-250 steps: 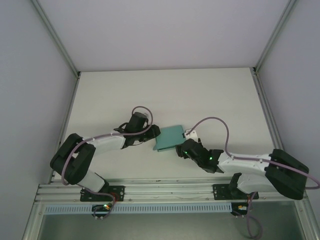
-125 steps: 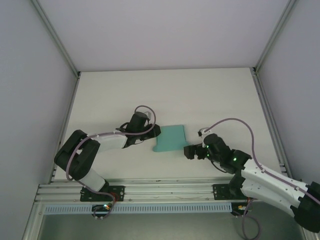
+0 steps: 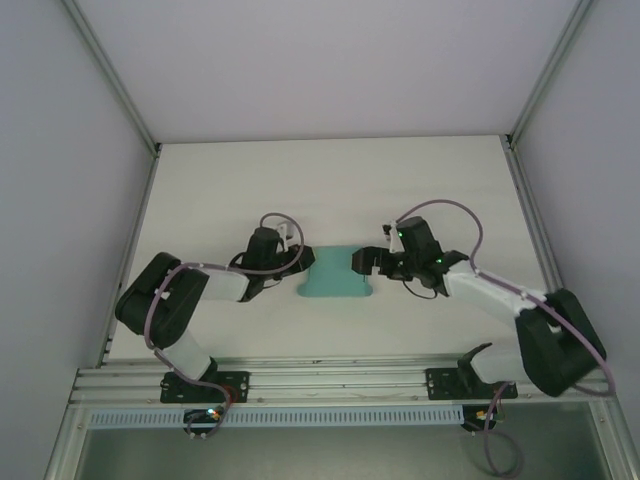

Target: Assemble paper box

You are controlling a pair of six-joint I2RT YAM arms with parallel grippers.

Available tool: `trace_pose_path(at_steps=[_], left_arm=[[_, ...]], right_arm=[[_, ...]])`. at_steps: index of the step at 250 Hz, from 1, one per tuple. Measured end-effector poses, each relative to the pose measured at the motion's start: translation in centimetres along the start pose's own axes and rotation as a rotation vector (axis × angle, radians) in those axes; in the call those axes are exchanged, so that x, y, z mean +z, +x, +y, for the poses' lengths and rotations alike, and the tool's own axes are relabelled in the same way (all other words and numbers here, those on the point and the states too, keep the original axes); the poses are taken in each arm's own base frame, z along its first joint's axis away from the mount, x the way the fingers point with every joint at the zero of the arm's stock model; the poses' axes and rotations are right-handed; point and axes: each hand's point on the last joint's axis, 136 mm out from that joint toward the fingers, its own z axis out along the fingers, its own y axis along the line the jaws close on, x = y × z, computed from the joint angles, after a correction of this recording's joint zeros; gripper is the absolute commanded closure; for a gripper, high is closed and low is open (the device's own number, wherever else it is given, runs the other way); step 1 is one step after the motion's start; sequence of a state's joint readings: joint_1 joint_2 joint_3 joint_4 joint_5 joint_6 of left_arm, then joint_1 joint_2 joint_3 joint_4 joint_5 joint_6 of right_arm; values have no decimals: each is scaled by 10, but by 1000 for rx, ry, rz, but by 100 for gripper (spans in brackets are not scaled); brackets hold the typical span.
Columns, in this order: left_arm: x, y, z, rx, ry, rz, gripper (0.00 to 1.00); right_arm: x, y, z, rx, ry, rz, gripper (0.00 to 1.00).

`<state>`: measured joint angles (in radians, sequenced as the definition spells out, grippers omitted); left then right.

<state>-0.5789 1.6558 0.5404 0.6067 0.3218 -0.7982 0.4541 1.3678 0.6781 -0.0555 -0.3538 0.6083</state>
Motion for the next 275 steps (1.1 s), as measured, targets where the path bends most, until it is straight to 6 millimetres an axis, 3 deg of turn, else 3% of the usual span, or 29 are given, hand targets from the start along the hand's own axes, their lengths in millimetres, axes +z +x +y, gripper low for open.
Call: trace_pose_path(at_steps=[71,90,110,172,188,207,218,227,275], left_arm=[[-6,-4,8,-24,46,-52,82],[-6,-4,8,-29,62,-63,82],[-5,-5,8,-30,78,-74,80],[-8,-13,13,-46,67,-107,71],[-9,-14,13,-44,59,-104,63],[-10,-13,15,-38,28,-90,41],[-11,-12,18,-36,-3,-76,24],[-13,-13,15,-20,-11,-66,1],[-36,-31,-36,215,-59,-91,0]], right_arm=[[42,15,-1,63,-78,137,10],[49,19,2,84,-112,159,16],[54,18,6,102,-148,165,31],[59,2,17,141,-260,116,52],[57,-1,18,151,-283,101,55],[54,-2,20,159,-293,96,55],[51,-3,23,155,-298,90,55],[47,-5,26,150,-302,84,55],[16,-18,34,163,-288,51,56]])
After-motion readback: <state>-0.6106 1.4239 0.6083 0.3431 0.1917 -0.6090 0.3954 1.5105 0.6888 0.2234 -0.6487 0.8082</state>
